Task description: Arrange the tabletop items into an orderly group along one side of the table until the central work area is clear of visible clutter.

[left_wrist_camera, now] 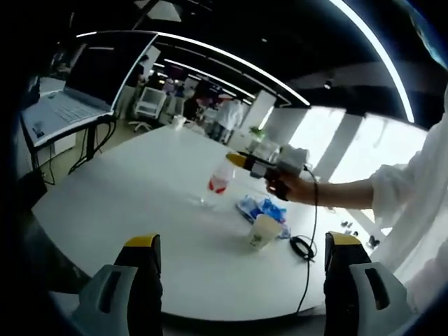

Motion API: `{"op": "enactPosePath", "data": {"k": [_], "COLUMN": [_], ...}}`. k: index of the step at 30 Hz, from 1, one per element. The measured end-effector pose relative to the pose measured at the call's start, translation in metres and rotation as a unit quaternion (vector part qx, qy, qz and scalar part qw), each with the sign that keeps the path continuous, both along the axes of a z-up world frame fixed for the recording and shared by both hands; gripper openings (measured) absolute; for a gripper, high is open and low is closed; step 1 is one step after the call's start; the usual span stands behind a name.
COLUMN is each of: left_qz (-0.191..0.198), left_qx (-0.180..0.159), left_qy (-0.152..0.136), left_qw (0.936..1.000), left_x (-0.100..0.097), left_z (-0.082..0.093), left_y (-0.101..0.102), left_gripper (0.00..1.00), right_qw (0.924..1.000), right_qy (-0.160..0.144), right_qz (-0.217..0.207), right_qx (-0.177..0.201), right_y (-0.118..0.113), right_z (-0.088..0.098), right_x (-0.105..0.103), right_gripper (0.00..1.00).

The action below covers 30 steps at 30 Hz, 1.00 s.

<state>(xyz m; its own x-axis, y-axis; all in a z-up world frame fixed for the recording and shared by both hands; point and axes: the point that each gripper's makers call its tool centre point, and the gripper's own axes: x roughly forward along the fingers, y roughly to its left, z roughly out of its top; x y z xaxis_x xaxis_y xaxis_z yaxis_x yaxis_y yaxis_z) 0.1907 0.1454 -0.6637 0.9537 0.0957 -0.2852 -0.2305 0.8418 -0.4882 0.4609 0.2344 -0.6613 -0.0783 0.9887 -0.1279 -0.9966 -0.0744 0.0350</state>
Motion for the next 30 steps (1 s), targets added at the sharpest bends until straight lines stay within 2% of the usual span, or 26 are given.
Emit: {"op": "enactPosePath", "data": {"k": [3,5,9,12,14,22,30], "left_qz": [0.0,-0.004,-0.013,-0.013,-0.015,-0.045,-0.08], "left_qx": [-0.002,-0.003,-0.002,-0.018,-0.019,-0.017,-0.022], "left_qy": [0.009,0.009,0.008,0.0,0.006,0.001,-0.003], "left_qw": [1.0,1.0,0.9999,0.9998,0.9997,0.9988,0.9965], "left_x": [0.003,0.005,0.01,0.013,0.016,0.031,0.042], "left_z": [-0.002,-0.001,0.004,0.008,0.007,0.01,0.009], "left_y": [0.001,0.0,-0.001,0.001,0.003,0.0,-0.01], "left_gripper": [0.97,0.97,0.97,0.97,0.97,0.97,0.97], "right_qw": [0.9998,0.9999,0.9998,0.9996,0.9995,0.9976,0.9949], "right_qy": [0.003,0.001,-0.001,0.0,-0.002,-0.021,-0.016], "right_qz": [-0.013,-0.012,-0.014,-0.021,-0.026,-0.052,-0.091], "right_qx": [-0.015,-0.012,-0.012,-0.017,-0.019,-0.04,-0.04], "right_y": [-0.004,-0.008,-0.014,-0.023,-0.03,-0.071,-0.103], "right_z": [0.002,0.007,0.014,0.019,0.022,0.032,0.042], "right_x": [0.003,0.002,0.003,0.006,0.007,0.01,0.016], "right_gripper": [0.66,0.68,0.69,0.7,0.7,0.7,0.7]}}
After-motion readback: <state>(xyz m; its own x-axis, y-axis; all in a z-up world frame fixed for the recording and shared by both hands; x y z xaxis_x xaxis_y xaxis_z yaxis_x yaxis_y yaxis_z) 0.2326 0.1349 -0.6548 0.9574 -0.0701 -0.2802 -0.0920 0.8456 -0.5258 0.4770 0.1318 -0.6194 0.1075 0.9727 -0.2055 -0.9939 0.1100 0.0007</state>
